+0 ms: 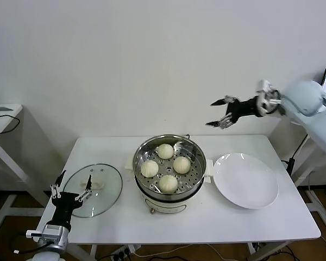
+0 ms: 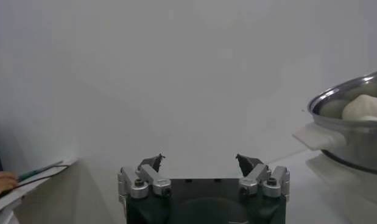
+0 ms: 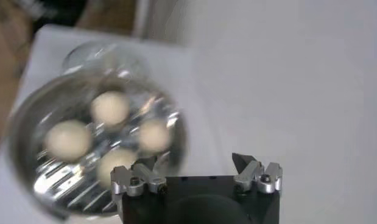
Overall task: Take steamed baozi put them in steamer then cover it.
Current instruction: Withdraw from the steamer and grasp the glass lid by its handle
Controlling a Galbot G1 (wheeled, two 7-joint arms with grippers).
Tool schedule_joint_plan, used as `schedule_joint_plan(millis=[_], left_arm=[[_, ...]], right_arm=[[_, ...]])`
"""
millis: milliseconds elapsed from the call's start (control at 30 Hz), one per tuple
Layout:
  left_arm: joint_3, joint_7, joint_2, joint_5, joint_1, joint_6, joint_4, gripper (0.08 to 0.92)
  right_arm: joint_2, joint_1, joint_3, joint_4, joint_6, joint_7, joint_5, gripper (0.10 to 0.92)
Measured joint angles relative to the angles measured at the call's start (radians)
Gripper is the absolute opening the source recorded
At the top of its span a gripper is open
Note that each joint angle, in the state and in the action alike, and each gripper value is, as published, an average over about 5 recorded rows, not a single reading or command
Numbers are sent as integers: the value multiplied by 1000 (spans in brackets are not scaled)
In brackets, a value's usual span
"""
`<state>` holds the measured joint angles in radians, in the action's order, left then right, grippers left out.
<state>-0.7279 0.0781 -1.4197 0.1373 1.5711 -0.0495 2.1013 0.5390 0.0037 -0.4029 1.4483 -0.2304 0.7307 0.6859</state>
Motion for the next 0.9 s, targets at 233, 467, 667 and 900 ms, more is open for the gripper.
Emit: schedule_joint_plan(millis=[233,467,667,900], left_arm=[[13,-4,1,-10,-24,-3,-21,823],[28,-7,-2,-13,-47,7,-45,823],[30,-7,2,-13,-54,21,-58,823],[28,-17,1,11,-51,50,-83,823]], right_arm=[[6,-465,461,123,131,-276,46,823],[179,-919,860,262,264,-484,13,823],[357,-1232,1040,358,381,-604,-32,823],[537,-1471,1105,424,497,-680,-94,823]])
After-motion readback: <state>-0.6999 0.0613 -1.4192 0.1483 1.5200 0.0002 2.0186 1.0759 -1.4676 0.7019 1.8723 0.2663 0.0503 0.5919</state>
